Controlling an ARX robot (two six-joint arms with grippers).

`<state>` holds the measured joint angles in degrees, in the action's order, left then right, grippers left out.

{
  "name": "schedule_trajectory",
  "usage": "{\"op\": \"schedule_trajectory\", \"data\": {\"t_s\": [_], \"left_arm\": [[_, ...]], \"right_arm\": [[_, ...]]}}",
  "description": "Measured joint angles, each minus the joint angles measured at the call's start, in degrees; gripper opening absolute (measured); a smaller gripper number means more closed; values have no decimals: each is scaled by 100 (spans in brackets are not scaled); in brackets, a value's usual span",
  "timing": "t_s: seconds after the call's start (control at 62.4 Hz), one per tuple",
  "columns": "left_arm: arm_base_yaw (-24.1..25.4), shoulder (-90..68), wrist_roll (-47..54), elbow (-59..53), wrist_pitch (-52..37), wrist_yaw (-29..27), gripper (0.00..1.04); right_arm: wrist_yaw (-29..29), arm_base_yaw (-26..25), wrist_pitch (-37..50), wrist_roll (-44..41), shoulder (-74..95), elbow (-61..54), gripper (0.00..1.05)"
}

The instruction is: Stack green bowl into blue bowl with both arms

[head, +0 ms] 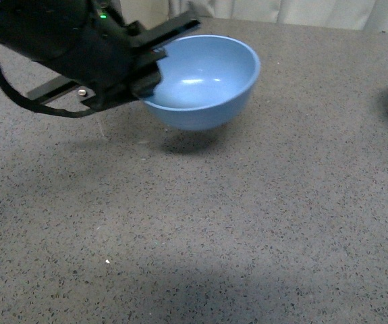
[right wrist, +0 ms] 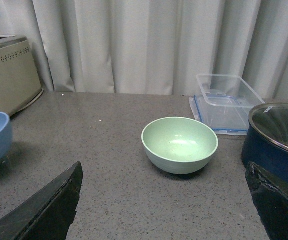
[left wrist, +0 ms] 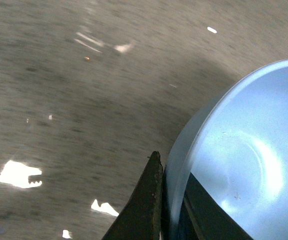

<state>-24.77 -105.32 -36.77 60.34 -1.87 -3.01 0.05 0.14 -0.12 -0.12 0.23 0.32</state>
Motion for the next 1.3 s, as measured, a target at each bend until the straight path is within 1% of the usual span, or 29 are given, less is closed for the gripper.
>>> {"op": "schedule_trajectory", "data": {"t_s": [0.128, 0.304, 0.529, 0.753, 0.833, 0.865, 0.881, 0.913, 0.929, 0.961, 0.977, 1.009, 1.122, 1.25, 1.298], "left_arm": [[-474, -20, 9, 9, -2, -109, 4], [-649, -153, -9, 13, 0, -245, 4], [-697, -380, -13, 11, -4, -260, 4], [-634, -396, -107, 11, 7, -133, 5], [-599, -387, -140, 11, 13, -111, 18], [-584, -380, -153, 11, 20, -103, 22], [-568, -363, -173, 11, 31, -105, 25], [-555, -350, -190, 11, 35, -103, 29], [-540, -323, -219, 11, 35, -98, 33], [-522, -295, -236, 11, 35, -85, 36], [-496, -236, -249, 11, 44, -83, 41], [-459, -129, -267, 2, 61, -85, 49], [-343, 205, -275, -90, 61, -197, 65], [-83, 820, -197, -470, -155, -400, 86], [42, 1045, -188, -638, -205, -385, 93]], "right_arm": [[0, 0, 0, -2, 0, 0, 95], [0, 0, 0, 0, 0, 0, 95], [0, 0, 0, -2, 0, 0, 95], [0, 0, 0, -2, 0, 0, 95], [0, 0, 0, 0, 0, 0, 95], [0, 0, 0, 0, 0, 0, 95], [0, 0, 0, -2, 0, 0, 95], [0, 0, 0, 0, 0, 0, 95], [0, 0, 0, -2, 0, 0, 95], [0, 0, 0, -2, 0, 0, 95], [0, 0, 0, -2, 0, 0, 95], [0, 0, 0, 0, 0, 0, 95], [0, 0, 0, -2, 0, 0, 95], [0, 0, 0, -2, 0, 0, 95], [0, 0, 0, -2, 0, 0, 95]]}}
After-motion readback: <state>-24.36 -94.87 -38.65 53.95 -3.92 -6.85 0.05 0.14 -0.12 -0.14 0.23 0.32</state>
